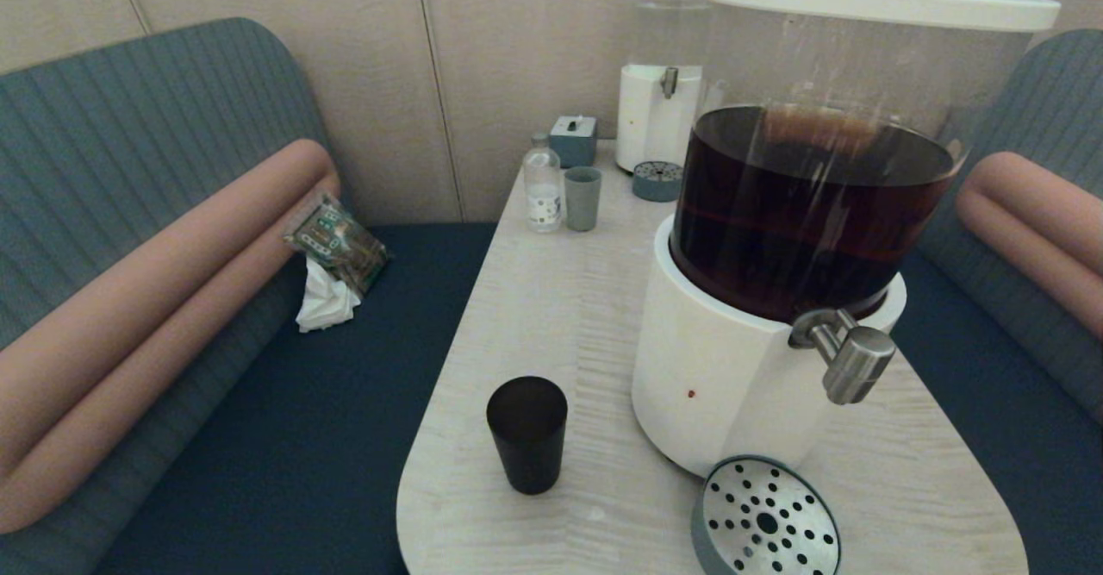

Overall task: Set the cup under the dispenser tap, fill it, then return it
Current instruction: Pick up the cup

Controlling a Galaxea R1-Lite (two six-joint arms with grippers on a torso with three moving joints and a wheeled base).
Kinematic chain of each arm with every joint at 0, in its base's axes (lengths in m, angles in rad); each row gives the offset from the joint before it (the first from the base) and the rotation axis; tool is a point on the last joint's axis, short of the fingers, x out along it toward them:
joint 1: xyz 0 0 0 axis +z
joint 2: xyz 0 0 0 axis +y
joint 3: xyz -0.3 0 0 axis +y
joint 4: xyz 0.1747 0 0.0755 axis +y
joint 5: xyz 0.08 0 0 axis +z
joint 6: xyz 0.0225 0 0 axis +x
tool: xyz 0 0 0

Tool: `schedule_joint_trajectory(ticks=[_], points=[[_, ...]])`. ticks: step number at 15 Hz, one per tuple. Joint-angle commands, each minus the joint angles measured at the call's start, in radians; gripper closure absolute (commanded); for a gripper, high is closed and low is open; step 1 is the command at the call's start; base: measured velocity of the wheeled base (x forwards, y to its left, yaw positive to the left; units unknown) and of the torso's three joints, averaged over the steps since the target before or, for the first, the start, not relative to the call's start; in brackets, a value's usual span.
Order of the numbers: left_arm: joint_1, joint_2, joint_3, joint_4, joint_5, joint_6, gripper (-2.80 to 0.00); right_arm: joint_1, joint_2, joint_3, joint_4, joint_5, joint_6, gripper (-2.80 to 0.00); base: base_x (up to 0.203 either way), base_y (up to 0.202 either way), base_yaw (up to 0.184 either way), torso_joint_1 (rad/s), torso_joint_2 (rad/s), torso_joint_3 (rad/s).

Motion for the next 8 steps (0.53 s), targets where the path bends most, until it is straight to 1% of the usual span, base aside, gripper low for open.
schedule_joint_trajectory(ticks=[1, 3, 4, 8], points=[[0.000, 0.000, 0.000, 0.001, 0.000, -0.002, 0.00, 0.000, -0.005, 0.008, 0.000, 0.000, 0.001, 0.00, 0.000, 0.000, 0.000, 0.000, 0.00, 0.000], [0.000, -0.002, 0.000, -0.001, 0.000, -0.008, 0.00, 0.000, -0.005, 0.008, 0.000, 0.000, 0.001, 0.00, 0.000, 0.000, 0.000, 0.000, 0.00, 0.000], [0.000, 0.000, 0.000, -0.005, 0.002, -0.025, 0.00, 0.000, -0.005, 0.008, 0.000, 0.000, 0.001, 0.00, 0.000, 0.000, 0.000, 0.000, 0.00, 0.000], [0.000, -0.002, -0.002, -0.004, 0.002, -0.023, 0.00, 0.000, -0.005, 0.008, 0.000, 0.000, 0.001, 0.00, 0.000, 0.000, 0.000, 0.000, 0.00, 0.000]])
